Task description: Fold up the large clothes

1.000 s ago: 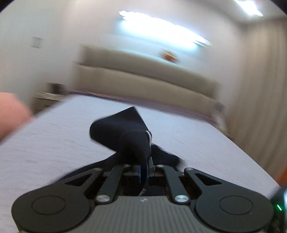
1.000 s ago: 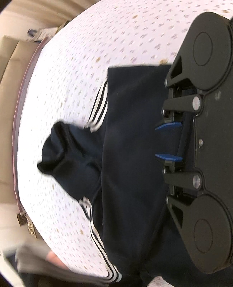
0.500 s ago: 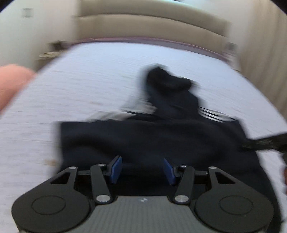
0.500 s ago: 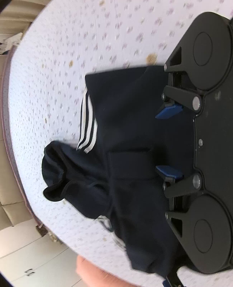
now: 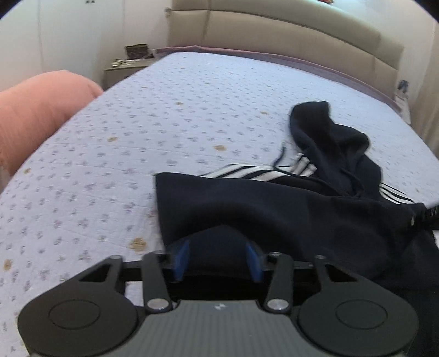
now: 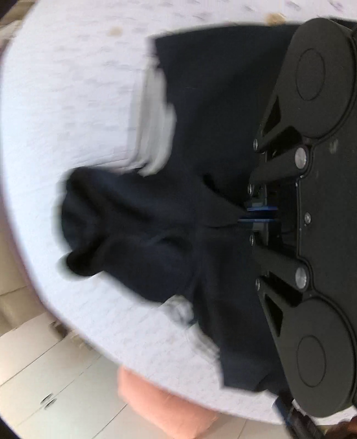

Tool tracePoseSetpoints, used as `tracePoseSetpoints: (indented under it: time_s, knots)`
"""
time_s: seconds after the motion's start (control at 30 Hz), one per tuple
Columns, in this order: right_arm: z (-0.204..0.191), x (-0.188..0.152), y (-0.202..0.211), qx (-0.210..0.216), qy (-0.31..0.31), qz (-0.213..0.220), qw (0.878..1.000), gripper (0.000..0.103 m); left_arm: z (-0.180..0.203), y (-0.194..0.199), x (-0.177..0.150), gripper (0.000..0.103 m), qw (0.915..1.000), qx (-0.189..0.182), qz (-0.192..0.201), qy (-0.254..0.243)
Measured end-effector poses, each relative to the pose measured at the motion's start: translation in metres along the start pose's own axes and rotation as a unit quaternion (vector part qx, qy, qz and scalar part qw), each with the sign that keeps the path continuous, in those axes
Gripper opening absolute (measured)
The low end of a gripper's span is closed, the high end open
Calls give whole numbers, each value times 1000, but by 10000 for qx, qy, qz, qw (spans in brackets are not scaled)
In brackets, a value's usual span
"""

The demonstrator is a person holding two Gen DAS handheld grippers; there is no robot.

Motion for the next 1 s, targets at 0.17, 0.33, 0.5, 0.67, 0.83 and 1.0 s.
tracePoseSetpoints:
  time_s: [0.17, 0.33, 0.5, 0.67, 0.83, 1.0]
  knots:
    - [16, 43, 77, -591, 174, 1125, 9917, 4, 19, -1, 5, 32, 9988, -491, 11, -10]
    - [63, 20, 96, -1655, 278, 847, 9822, 6, 40, -17, -7, 33, 9949, -846, -468, -291]
    - [100, -32, 54, -2370, 343, -561, 9693, 20, 59, -26, -29, 33, 9833, -700, -1014, -1336]
    - [78, -2, 61, -1755, 352, 241, 9836, 81, 50, -10, 9, 41, 9922, -1065, -346, -554]
    - [75, 3, 21, -1362, 425, 230, 9895, 79, 44, -35, 22, 40, 9951, -929, -260, -206]
    - [86, -6, -1, -1126, 154, -140, 9934, 7, 50, -52, 19, 40, 9949, -926, -244, -314]
Point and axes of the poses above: each gripper's, at about its wrist camera, not at the fingertips, and y roughly against the way its jaws point, z to its right, x to its top, the point moved 3 cm from there along -y, roughly the way its jaws point, and after that the axes turned 15 degrees about z, right-handed, at the moved point
